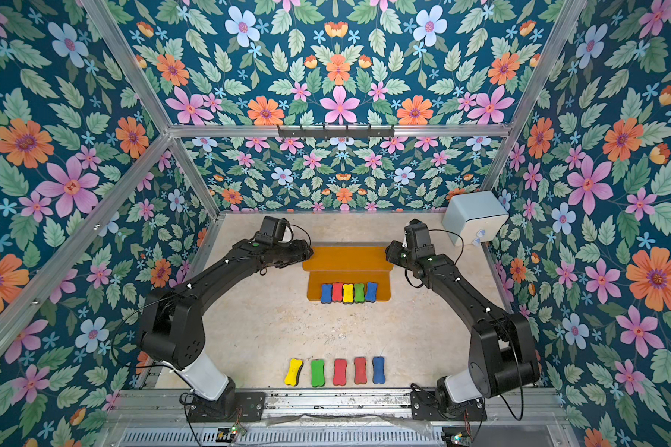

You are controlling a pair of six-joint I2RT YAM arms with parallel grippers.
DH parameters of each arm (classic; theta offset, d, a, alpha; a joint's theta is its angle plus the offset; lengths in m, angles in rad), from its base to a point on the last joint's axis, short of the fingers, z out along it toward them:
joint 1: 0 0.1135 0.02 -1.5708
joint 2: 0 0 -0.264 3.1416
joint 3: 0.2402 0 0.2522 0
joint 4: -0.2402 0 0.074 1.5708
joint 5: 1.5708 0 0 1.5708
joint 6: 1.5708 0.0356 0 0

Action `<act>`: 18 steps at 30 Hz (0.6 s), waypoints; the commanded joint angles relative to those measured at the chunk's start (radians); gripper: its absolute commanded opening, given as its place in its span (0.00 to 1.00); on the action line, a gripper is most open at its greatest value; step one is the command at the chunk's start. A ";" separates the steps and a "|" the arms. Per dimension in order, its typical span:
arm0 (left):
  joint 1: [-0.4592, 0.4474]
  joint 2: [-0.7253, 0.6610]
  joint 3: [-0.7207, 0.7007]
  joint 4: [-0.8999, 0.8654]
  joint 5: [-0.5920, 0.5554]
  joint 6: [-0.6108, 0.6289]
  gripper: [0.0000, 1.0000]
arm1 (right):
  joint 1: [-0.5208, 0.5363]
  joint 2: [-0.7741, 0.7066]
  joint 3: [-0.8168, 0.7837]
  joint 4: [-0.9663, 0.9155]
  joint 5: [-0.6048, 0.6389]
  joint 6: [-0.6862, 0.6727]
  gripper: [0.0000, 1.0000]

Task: Remove the whiteboard erasers from the shelf
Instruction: Adjust the shelf at the center of the board.

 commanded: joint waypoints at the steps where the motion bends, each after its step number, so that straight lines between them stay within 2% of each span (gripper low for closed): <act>1: 0.001 -0.016 -0.020 0.029 0.061 -0.005 0.69 | -0.001 0.014 -0.006 0.033 -0.038 0.008 0.49; 10: 0.003 -0.022 -0.039 0.036 0.060 -0.010 0.64 | 0.000 0.033 -0.019 0.108 -0.112 0.034 0.43; 18: 0.003 -0.040 -0.057 0.025 0.038 -0.008 0.62 | 0.012 0.125 0.074 0.119 -0.137 0.028 0.39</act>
